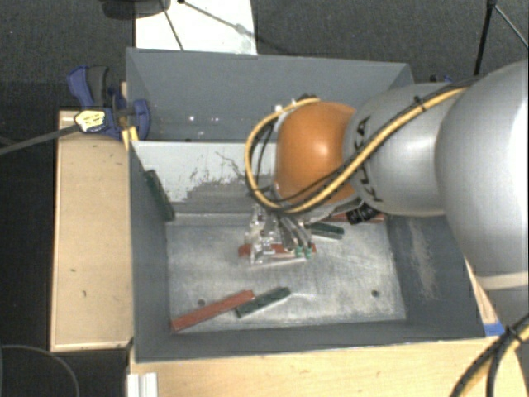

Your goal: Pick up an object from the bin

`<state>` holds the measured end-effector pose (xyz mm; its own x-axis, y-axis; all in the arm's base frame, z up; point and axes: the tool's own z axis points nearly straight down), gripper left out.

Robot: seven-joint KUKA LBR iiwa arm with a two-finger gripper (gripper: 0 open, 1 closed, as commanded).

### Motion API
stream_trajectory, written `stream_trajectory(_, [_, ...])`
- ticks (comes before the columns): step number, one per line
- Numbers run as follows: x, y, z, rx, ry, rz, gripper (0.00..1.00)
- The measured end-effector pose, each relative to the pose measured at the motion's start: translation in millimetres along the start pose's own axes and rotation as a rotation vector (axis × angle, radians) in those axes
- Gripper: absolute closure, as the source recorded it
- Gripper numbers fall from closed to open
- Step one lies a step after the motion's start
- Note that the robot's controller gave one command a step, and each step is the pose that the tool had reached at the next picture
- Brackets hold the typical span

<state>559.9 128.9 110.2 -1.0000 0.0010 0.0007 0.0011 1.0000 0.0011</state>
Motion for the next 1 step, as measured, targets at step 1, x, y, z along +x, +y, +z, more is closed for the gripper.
stream_trajectory(1, [7.1, 25.4, -134.5, 0.0, -0.003, 0.023, 1.0])
